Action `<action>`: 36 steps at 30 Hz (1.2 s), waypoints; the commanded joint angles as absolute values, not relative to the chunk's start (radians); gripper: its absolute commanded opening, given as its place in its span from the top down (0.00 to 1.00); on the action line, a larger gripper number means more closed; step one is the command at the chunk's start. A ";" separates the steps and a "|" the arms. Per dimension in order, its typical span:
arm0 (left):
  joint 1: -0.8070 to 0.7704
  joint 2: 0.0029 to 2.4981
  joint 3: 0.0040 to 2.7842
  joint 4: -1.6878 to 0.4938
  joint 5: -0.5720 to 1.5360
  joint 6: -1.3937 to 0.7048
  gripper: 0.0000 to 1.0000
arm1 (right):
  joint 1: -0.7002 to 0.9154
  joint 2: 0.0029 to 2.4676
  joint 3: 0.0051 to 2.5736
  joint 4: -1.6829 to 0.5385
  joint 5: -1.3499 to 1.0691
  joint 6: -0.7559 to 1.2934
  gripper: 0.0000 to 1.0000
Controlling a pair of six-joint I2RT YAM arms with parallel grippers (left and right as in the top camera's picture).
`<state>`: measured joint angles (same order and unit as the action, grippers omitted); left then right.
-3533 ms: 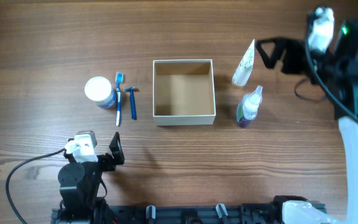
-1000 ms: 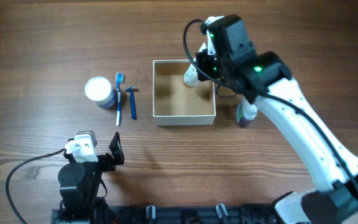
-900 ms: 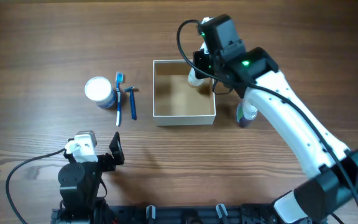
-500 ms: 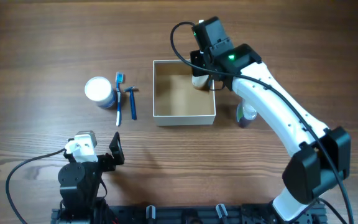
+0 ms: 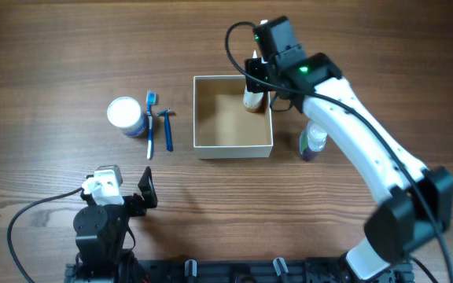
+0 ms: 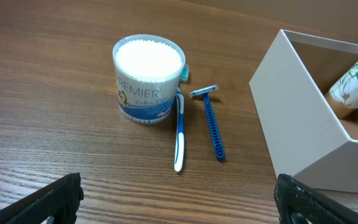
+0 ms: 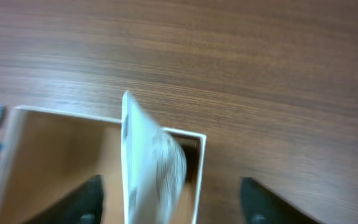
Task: Pack container
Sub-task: 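Carry the tube with right gripper and stand it in the box, then move right gripper to the blue soap pump bottle and grasp it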
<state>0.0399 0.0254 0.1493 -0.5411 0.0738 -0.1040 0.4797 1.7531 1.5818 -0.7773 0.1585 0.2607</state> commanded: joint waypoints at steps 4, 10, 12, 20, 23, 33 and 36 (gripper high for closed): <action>0.035 0.023 0.147 -0.538 0.082 -0.113 0.00 | 0.445 1.481 1.598 -0.912 0.142 0.272 0.00; 0.035 0.023 0.147 -0.538 0.082 -0.113 0.00 | 0.361 1.406 1.598 -1.040 0.063 0.298 0.00; 0.035 0.023 0.147 -0.538 0.082 -0.113 0.00 | 0.344 1.402 1.598 -1.090 0.047 0.299 0.08; 0.035 0.023 0.147 -0.538 0.082 -0.113 0.00 | 0.292 1.403 1.530 -1.261 0.167 0.527 0.05; 0.035 0.023 0.147 -0.538 0.082 -0.113 0.00 | 0.292 1.404 1.459 -1.222 0.182 0.547 0.05; 0.035 0.023 0.147 -0.538 0.082 -0.113 0.00 | 0.288 1.408 1.201 -1.005 0.240 0.570 0.08; 0.035 0.023 0.147 -0.538 0.082 -0.113 0.00 | 0.288 1.411 1.174 -0.979 0.236 0.577 0.11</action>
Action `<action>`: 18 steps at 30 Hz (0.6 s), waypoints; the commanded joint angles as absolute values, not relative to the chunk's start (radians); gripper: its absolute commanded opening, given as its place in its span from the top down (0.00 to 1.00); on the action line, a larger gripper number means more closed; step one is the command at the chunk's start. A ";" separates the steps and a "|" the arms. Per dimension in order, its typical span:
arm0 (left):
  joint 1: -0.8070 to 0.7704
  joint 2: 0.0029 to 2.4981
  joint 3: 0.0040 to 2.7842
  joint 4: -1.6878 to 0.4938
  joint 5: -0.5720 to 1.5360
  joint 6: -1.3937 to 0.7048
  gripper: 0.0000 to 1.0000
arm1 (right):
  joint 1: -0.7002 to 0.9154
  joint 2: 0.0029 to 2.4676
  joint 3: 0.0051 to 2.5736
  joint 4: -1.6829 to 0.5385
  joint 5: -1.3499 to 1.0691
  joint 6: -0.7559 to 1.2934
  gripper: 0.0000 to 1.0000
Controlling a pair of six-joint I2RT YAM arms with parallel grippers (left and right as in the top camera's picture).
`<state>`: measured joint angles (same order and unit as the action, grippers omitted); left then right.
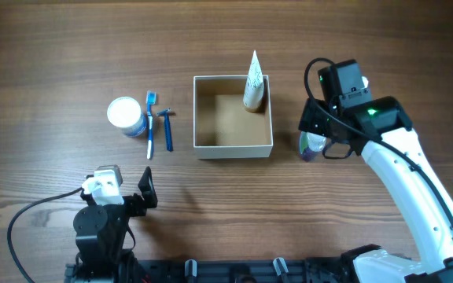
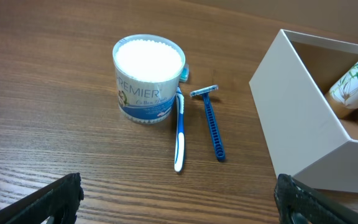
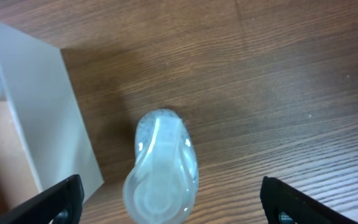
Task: Pack container
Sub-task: 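Move right gripper to the blue soap pump bottle and grasp it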
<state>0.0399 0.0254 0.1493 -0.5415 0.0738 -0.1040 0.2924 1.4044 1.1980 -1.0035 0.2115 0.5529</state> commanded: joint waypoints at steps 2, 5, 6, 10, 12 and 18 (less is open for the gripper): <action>0.035 0.023 0.147 -0.538 0.082 -0.113 0.00 | 0.288 1.418 1.159 -0.959 0.236 0.578 0.11; 0.035 0.023 0.147 -0.538 0.082 -0.113 0.00 | 0.288 1.447 1.147 -0.930 0.231 0.572 0.09; 0.035 0.023 0.147 -0.538 0.082 -0.113 0.00 | 0.288 1.456 1.147 -0.924 0.215 0.554 0.09; 0.035 0.023 0.147 -0.538 0.082 -0.113 0.00 | 0.288 1.502 1.147 -0.902 0.165 0.514 0.08; 0.035 0.023 0.147 -0.538 0.082 -0.113 0.00 | 0.288 1.526 1.147 -0.895 0.165 0.514 0.08; 0.035 0.023 0.147 -0.538 0.082 -0.113 0.00 | 0.288 1.575 1.146 -0.901 0.154 0.511 0.18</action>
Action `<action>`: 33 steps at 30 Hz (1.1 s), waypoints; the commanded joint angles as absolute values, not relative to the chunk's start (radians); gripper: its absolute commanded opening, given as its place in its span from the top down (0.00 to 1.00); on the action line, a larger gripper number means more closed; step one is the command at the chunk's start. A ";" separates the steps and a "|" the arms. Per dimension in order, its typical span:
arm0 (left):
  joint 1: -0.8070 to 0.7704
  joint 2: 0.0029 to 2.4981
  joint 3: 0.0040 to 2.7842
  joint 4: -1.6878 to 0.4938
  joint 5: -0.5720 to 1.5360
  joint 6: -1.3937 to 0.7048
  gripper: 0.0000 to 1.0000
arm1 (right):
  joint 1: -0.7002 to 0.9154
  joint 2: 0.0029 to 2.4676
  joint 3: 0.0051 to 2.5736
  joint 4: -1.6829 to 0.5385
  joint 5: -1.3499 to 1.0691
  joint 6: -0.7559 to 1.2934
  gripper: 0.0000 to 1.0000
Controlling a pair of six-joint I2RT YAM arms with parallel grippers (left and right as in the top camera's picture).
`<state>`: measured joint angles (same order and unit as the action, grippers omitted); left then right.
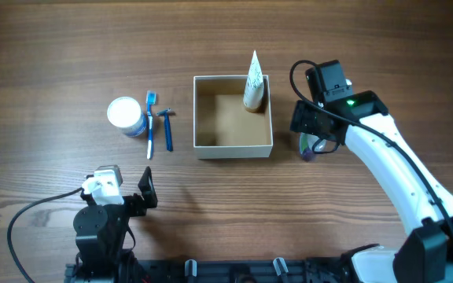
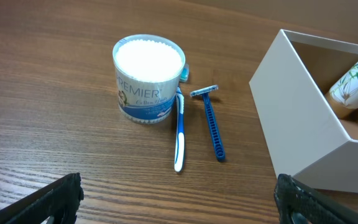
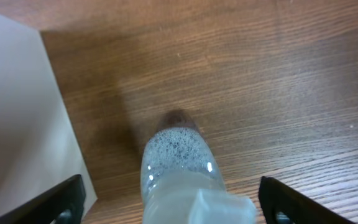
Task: Pack container
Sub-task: 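Move right gripper to the blue soap pump bottle and grasp it, then lift the soap bottle with right gripper and lower it into box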
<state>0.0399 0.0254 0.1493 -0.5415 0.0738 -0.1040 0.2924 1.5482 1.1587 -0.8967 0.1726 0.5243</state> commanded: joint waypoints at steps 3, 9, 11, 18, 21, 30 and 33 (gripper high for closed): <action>0.035 0.023 0.147 -0.538 0.082 -0.113 0.00 | 0.288 1.575 1.145 -0.900 0.153 0.512 0.24; 0.035 0.023 0.147 -0.538 0.082 -0.113 0.00 | 0.288 1.575 1.145 -0.934 0.154 0.523 0.36; 0.035 0.023 0.147 -0.538 0.082 -0.113 0.00 | 0.288 1.575 1.146 -0.934 0.154 0.523 0.41; 0.035 0.023 0.147 -0.538 0.082 -0.113 0.00 | 0.288 1.557 1.148 -0.928 0.161 0.477 0.48; 0.035 0.023 0.147 -0.538 0.082 -0.113 0.00 | 0.288 1.509 1.169 -0.947 0.161 0.445 0.57; 0.035 0.023 0.147 -0.538 0.082 -0.113 0.00 | 0.289 1.251 1.238 -0.981 0.141 0.414 0.71; 0.035 0.023 0.147 -0.538 0.082 -0.113 0.00 | 0.289 1.157 1.246 -0.979 0.075 0.384 0.79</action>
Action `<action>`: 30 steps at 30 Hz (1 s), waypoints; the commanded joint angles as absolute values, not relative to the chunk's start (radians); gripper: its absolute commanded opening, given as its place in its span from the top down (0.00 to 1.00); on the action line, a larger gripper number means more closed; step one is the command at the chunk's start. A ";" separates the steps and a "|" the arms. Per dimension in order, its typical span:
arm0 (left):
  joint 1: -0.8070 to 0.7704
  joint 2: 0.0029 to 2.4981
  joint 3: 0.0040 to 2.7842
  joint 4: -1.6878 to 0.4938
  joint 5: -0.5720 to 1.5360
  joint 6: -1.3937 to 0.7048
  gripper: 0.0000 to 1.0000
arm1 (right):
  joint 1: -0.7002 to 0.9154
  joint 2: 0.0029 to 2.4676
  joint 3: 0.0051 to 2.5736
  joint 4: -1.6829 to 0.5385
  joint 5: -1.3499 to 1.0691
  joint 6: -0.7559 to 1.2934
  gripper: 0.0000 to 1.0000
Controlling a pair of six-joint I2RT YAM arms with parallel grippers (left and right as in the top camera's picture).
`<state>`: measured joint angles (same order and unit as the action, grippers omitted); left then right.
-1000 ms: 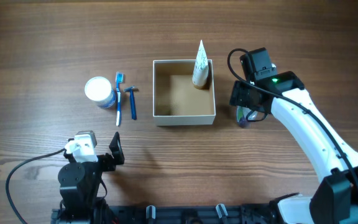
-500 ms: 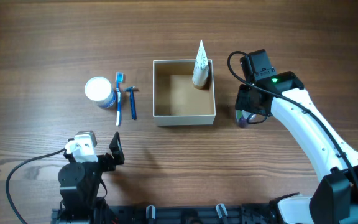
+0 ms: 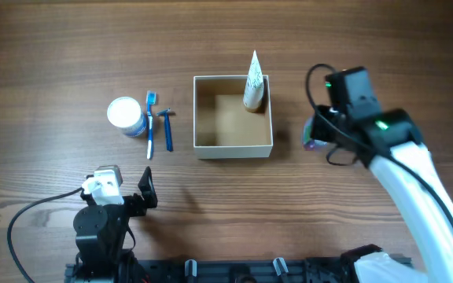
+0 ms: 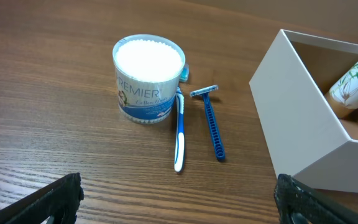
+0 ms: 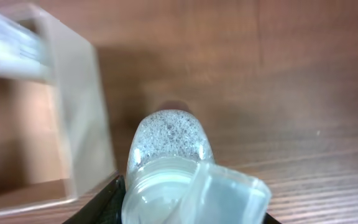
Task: Pack container
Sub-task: 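Lift the soap bottle with right gripper and lower it into box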
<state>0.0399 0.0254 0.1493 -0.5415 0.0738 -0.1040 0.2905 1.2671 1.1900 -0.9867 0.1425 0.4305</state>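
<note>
The white open box (image 3: 233, 147) stands mid-table, and a white tube (image 3: 252, 82) leans in its back right corner. Just right of the box, my right gripper (image 3: 321, 138) is shut on a clear speckled bottle (image 5: 173, 143) with a pale flip cap. The bottle is mostly hidden under the gripper in the overhead view. In the right wrist view the box wall (image 5: 79, 118) is blurred at the left. My left gripper (image 4: 179, 211) rests open and empty near the front edge.
Left of the box lie a tub of cotton swabs (image 3: 124, 114), a blue and white toothbrush (image 3: 149, 126) and a blue razor (image 3: 167, 130). In the left wrist view the tub (image 4: 148, 78) stands behind the toothbrush (image 4: 179, 134) and the razor (image 4: 212, 127).
My right gripper, then wide open around the bottle, has shut on it, and the arm has shifted slightly to the right. The left arm has not moved.
My right gripper was over the box's back right corner, with the tube between its open fingers. Then it hung open above the bottle beside the box, the tube left leaning in the corner. It then stood lower around the bottle, and now grips it.
</note>
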 commanded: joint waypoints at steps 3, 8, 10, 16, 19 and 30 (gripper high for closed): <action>0.035 0.023 0.147 -0.538 0.082 -0.113 0.00 | 0.289 1.085 1.246 -0.975 -0.007 0.362 0.83; 0.035 0.023 0.147 -0.538 0.082 -0.113 0.00 | 0.337 1.056 1.246 -0.931 -0.091 0.321 0.87; 0.035 0.023 0.147 -0.538 0.082 -0.113 0.00 | 0.383 1.065 1.246 -0.897 -0.106 0.316 0.90; 0.035 0.023 0.147 -0.538 0.082 -0.113 0.00 | 0.517 1.145 1.246 -0.779 -0.101 0.319 0.94; 0.035 0.023 0.147 -0.538 0.082 -0.113 0.00 | 0.560 1.223 1.246 -0.739 -0.046 0.352 0.94; 0.035 0.023 0.147 -0.538 0.082 -0.113 0.00 | 0.564 1.449 1.246 -0.615 0.080 0.395 0.96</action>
